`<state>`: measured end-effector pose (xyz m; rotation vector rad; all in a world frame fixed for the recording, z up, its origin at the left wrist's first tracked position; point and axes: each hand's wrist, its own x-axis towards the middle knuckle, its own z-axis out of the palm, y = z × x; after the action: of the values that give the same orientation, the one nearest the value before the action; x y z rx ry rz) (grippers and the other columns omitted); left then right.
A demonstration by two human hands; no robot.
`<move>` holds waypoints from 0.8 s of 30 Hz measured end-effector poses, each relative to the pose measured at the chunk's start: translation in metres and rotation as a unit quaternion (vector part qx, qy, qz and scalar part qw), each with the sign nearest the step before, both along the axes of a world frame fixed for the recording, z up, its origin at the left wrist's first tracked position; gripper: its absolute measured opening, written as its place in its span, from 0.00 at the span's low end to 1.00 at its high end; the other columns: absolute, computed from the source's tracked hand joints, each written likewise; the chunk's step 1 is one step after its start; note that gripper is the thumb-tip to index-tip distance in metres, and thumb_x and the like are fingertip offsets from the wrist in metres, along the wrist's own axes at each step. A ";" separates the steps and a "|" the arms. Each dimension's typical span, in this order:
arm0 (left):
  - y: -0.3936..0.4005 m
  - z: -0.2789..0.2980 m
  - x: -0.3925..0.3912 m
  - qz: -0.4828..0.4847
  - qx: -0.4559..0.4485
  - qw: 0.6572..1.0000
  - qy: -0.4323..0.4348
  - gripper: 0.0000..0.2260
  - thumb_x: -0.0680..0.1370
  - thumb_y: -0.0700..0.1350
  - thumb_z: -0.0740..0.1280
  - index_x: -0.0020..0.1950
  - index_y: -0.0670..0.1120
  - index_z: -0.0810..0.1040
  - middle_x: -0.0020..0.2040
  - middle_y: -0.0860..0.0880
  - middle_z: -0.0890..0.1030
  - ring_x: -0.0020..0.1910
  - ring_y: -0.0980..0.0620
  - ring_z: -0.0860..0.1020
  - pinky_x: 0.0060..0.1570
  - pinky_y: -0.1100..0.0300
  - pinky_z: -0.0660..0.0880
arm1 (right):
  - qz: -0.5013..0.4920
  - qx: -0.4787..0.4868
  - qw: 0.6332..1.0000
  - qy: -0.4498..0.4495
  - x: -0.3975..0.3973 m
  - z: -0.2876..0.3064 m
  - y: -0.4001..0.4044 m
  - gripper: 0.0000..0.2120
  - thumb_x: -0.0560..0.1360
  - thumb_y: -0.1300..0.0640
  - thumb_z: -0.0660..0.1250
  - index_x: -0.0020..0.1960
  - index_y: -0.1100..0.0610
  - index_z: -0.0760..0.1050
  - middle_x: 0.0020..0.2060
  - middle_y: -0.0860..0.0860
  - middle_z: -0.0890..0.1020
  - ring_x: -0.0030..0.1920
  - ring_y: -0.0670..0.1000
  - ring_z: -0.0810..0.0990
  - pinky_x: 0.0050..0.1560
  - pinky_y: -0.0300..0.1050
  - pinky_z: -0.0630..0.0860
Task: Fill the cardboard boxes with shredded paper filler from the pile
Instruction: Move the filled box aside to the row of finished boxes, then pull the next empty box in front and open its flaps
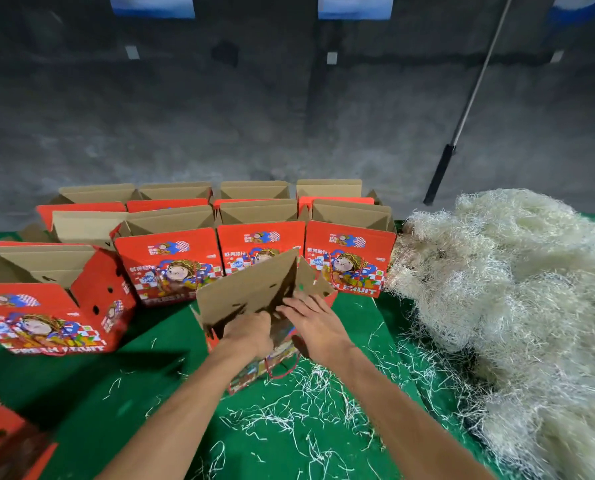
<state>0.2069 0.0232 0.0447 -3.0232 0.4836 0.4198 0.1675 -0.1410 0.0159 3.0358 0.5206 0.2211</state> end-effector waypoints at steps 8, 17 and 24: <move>-0.038 0.038 -0.043 -0.024 -0.072 0.981 0.180 0.04 0.68 0.39 0.65 0.33 0.45 0.74 0.28 0.48 0.73 0.25 0.52 0.70 0.24 0.66 0.63 | -0.042 0.019 0.997 0.064 -0.062 0.013 -0.029 0.07 0.76 0.61 0.66 0.51 0.58 0.82 0.47 0.56 0.85 0.49 0.57 0.84 0.50 0.50 0.78; -0.147 0.035 -0.097 0.000 -0.212 0.937 0.276 0.15 0.82 0.50 0.57 0.39 0.47 0.75 0.26 0.52 0.74 0.22 0.54 0.72 0.30 0.62 0.66 | -0.035 0.035 0.998 0.047 -0.154 0.026 -0.090 0.08 0.72 0.62 0.65 0.47 0.60 0.83 0.43 0.59 0.84 0.44 0.61 0.82 0.45 0.51 0.76; -0.189 -0.022 -0.133 0.002 -0.227 0.912 0.342 0.12 0.85 0.46 0.56 0.47 0.42 0.75 0.44 0.41 0.76 0.38 0.49 0.74 0.41 0.57 0.70 | -0.039 0.118 0.992 -0.003 -0.206 0.020 -0.132 0.20 0.76 0.37 0.62 0.43 0.52 0.81 0.36 0.51 0.84 0.38 0.57 0.81 0.39 0.45 0.77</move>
<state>0.0743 -0.1661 0.0228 -3.2133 0.6799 1.5939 -0.0381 -0.2727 0.0361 3.2759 0.4014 0.3080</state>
